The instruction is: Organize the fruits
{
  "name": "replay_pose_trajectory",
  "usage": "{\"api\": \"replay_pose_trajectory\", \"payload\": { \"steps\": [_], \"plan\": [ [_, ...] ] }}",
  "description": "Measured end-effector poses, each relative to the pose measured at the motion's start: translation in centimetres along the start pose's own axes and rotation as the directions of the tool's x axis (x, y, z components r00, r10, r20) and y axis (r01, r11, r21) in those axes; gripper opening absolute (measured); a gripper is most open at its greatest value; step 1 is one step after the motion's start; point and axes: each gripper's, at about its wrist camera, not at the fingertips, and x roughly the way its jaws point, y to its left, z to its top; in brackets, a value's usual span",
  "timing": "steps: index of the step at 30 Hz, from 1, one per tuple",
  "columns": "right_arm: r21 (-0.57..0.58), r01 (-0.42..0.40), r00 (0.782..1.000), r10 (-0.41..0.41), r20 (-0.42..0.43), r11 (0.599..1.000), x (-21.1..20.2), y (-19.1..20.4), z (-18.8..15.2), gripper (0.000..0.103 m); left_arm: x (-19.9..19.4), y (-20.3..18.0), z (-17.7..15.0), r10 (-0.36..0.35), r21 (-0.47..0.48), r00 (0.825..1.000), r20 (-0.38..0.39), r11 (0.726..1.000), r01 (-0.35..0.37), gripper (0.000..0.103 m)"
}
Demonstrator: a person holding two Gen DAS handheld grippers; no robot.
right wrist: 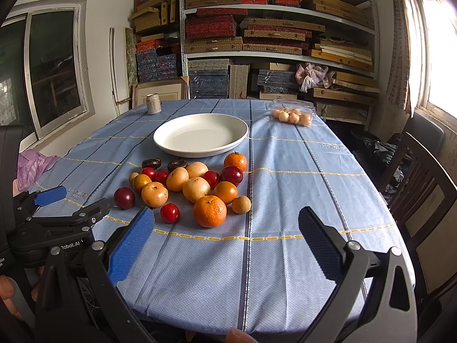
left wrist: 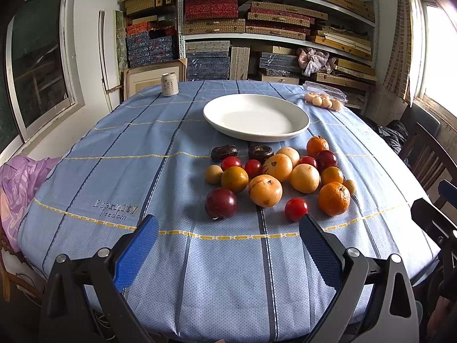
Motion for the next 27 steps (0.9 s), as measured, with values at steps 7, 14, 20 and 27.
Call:
{"api": "replay_pose_trajectory", "payload": {
  "steps": [7, 14, 20, 27],
  "plan": [
    [0.007, 0.000, 1.000, 0.000, -0.010, 1.000, 0.1, -0.4, -0.4, 0.099, 0.1, 0.1, -0.1, 0.000, -0.001, 1.000, -0.001, 1.000, 0.000, 0.099],
    [0.008, -0.001, 1.000, 0.001, -0.015, 1.000, 0.1, -0.5, -0.4, 0.099, 0.0, 0.1, -0.2, 0.000, 0.000, 1.000, -0.002, 1.000, 0.000, 0.099],
    [0.009, 0.001, 1.000, -0.001, -0.017, 1.000, 0.2, -0.6, -0.4, 0.099, 0.7, 0.2, -1.1, 0.001, -0.002, 1.000, -0.006, 1.000, -0.001, 0.099],
    [0.011, 0.003, 1.000, -0.002, -0.023, 1.000, 0.5, -0.5, -0.4, 0.099, 1.0, 0.3, -1.2, 0.003, -0.005, 1.000, -0.011, 1.000, -0.003, 0.099]
  ]
}}
